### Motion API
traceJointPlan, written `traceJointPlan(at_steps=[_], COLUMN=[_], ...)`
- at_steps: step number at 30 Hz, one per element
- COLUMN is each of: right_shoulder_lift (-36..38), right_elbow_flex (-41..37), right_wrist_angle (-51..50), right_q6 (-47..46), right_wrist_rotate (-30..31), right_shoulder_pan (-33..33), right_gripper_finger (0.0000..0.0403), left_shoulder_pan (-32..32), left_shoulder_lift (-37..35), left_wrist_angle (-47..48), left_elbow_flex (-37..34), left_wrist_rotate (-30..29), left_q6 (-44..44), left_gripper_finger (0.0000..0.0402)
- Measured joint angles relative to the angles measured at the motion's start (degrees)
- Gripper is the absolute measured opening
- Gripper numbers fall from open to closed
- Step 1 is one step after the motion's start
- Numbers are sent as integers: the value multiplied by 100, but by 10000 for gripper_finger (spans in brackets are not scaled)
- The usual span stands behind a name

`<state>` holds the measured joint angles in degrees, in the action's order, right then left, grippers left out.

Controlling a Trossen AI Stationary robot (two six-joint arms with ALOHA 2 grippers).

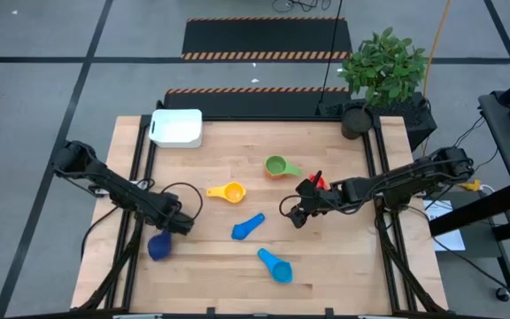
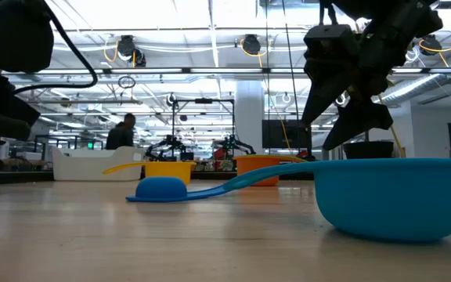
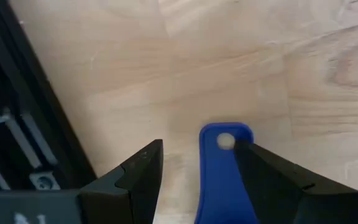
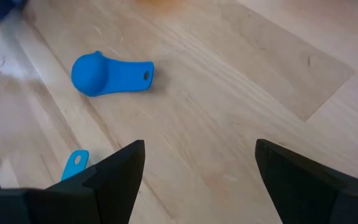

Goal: Nest measuring cups in basket
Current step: Stack the dark blue measuring cup into the light green measuring cup

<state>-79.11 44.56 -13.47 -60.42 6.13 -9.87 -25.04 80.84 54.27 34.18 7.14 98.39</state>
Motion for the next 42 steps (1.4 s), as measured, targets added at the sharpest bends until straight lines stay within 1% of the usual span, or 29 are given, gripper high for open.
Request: traceJointPlan(at_steps=[3, 8, 10, 15, 16, 19, 23, 28, 31, 35, 39, 42], right_shoulder_lift=[0, 0, 0, 0, 0, 0, 0, 0, 0, 0, 0, 0], right_elbow_flex=[0, 0, 0, 0, 0, 0, 0, 0, 0, 0, 0, 0], right_wrist_angle=[-1, 29, 27, 45, 46, 128, 225, 214, 214, 214, 212, 212], right_q6=[-29, -39, -42, -42, -43, -51, -48, -46, -45, -44, -40, -31], right_wrist_rotate=[0, 2, 2, 36, 117, 296, 311, 315, 313, 313, 333, 437], right_shoulder_pan=[0, 0, 0, 4, 4, 7, 42, 45, 44, 44, 45, 46], right_gripper_finger=[297, 297, 297, 297, 297, 297, 297, 297, 297, 297, 297, 297], left_shoulder_pan=[15, 108, 136, 140, 140, 144, 144, 150, 183, 181, 181, 184], left_shoulder_lift=[0, -50, -184, -520, -551, -597, -595, -595, -595, -590, -581, -579], left_wrist_angle=[-20, 9, 6, -24, -1, 24, 7, -261, -466, -534, -596, -1034], left_elbow_flex=[-36, 17, 78, 165, 163, 163, 163, 168, 170, 174, 134, -79], left_wrist_rotate=[14, 39, 78, 34, 32, 4, -28, -217, -221, -242, -474, -614], left_q6=[-40, -358, -424, -235, -189, -164, -166, -384, -524, -534, -556, -652], left_gripper_finger=[209, 209, 209, 209, 209, 209, 210, 212, 231, 270, 306, 319])
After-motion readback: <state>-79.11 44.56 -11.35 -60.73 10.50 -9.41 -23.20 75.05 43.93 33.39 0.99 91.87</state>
